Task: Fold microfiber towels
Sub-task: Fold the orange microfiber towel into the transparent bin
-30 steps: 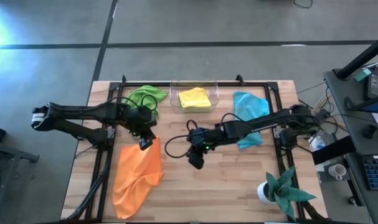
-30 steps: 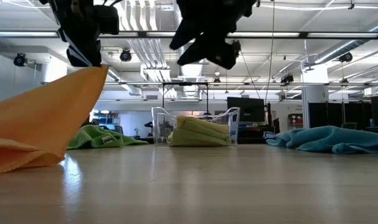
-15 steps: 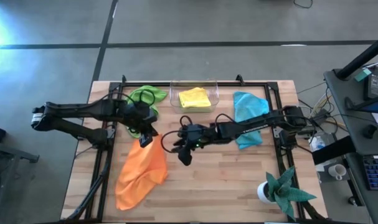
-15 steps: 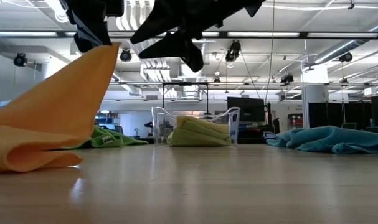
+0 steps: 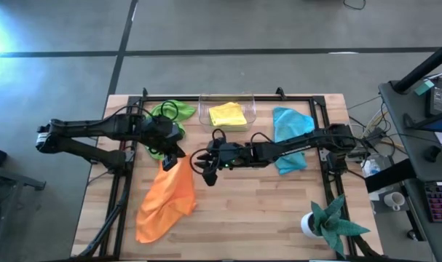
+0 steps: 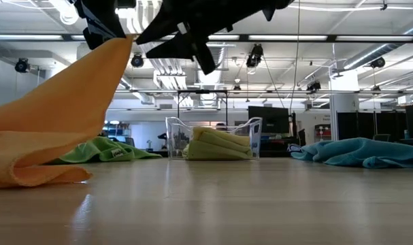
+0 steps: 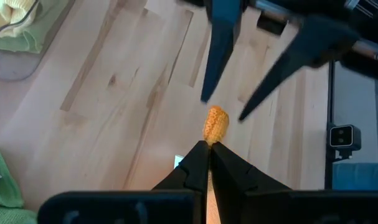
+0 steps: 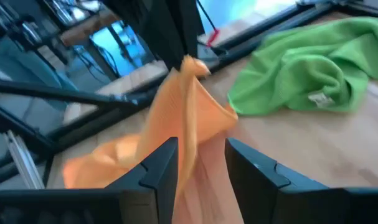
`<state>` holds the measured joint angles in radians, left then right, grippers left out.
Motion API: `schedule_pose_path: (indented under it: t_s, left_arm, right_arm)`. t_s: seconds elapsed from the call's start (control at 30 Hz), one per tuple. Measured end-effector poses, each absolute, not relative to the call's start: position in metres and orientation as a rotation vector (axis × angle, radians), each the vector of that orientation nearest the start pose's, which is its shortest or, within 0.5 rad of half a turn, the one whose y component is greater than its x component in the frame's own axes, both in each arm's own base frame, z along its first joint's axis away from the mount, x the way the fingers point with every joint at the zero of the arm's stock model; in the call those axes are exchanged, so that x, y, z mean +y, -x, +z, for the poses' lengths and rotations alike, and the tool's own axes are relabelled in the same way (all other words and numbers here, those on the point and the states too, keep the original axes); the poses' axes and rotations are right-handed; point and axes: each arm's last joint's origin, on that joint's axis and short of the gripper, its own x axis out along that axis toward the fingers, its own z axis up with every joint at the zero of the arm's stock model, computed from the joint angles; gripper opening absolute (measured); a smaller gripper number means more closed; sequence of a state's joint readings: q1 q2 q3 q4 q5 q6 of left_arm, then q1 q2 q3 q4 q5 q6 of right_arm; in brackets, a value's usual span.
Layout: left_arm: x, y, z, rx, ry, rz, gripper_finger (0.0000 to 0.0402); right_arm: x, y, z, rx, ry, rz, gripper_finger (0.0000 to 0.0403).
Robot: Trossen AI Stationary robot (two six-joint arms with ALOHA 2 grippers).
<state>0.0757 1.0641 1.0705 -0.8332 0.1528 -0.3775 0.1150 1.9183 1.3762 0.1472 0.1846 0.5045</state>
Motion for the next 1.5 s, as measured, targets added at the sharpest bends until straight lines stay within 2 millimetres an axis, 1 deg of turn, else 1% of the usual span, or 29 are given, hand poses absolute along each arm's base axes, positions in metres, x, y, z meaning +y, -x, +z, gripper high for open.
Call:
schedule_pose_path:
  t_s: [0.23,0.37,0.57,0.73,0.83,1.13,1.33,1.5]
  left_arm:
    - [0.011,-0.201,0.325,0.833,0.45,0.085,0.0]
    - [0.011,-0.201,0.325,0.833,0.446,0.083,0.0]
    - [0.011,-0.201,0.325,0.832,0.43,0.076,0.0]
    - [0.011,-0.201,0.337,0.796,0.407,0.061,0.0]
    - [0.011,-0.2,0.343,0.777,0.396,0.059,0.0]
    - [0.012,-0.198,0.353,0.769,0.384,0.081,0.0]
    - [0.013,-0.192,0.362,0.769,0.315,0.118,0.0]
    - [0.015,-0.191,0.368,0.747,0.268,0.169,0.0]
  right_arm:
    - [0.055,-0.451,0.218,0.315,-0.474,-0.131,0.013]
    - [0.057,-0.454,0.206,0.341,-0.515,-0.143,0.013]
    - [0.059,-0.458,0.194,0.337,-0.52,-0.14,0.013]
    - [0.065,-0.462,0.183,0.361,-0.529,-0.125,0.013]
    - [0.07,-0.465,0.181,0.366,-0.53,-0.103,0.013]
    - [0.079,-0.465,0.181,0.38,-0.525,-0.088,0.0129]
    - [0.083,-0.46,0.173,0.47,-0.539,-0.113,0.0129]
    - [0.087,-0.459,0.173,0.473,-0.543,-0.109,0.0128]
